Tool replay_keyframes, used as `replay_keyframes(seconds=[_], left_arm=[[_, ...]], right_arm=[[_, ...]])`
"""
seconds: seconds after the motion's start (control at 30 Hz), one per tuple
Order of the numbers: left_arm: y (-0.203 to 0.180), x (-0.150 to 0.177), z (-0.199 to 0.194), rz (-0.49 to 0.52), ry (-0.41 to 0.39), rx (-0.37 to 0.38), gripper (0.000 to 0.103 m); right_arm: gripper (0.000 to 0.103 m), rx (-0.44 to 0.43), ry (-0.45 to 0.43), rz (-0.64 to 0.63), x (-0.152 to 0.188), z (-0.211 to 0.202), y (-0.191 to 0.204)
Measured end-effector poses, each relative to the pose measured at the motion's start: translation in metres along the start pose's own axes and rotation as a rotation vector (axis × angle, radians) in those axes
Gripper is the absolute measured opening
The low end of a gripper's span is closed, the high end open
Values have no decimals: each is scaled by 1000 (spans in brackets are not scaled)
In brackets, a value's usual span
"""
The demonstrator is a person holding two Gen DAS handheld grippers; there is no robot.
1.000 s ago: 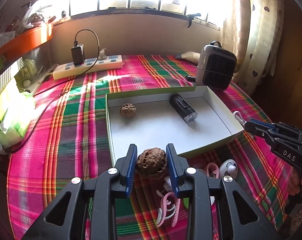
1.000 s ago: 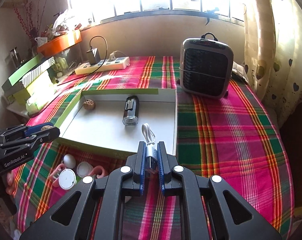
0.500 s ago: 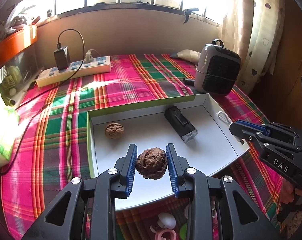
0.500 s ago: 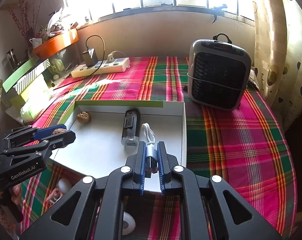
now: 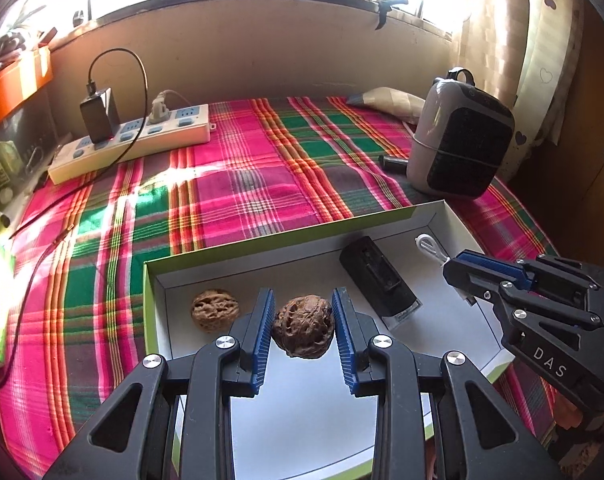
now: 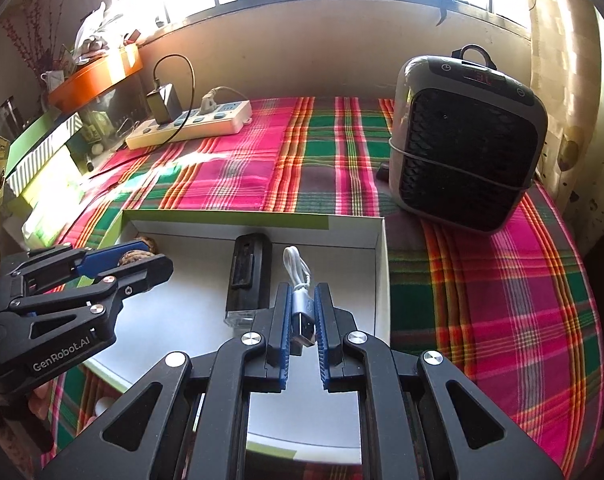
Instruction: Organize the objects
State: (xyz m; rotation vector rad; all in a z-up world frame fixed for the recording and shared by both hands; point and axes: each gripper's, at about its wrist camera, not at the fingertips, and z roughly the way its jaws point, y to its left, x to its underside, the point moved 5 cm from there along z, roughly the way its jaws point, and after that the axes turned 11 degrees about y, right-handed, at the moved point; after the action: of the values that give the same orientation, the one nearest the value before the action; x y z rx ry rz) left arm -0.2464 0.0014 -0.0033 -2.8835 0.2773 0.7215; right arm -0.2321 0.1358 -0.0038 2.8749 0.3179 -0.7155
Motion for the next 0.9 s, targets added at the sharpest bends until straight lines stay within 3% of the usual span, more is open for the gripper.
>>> replay_keyframes(seconds=[0.9], left_arm=[[5, -14, 36, -3, 78, -19, 28]], right_arm=[[12, -1, 61, 14, -11, 30, -7]])
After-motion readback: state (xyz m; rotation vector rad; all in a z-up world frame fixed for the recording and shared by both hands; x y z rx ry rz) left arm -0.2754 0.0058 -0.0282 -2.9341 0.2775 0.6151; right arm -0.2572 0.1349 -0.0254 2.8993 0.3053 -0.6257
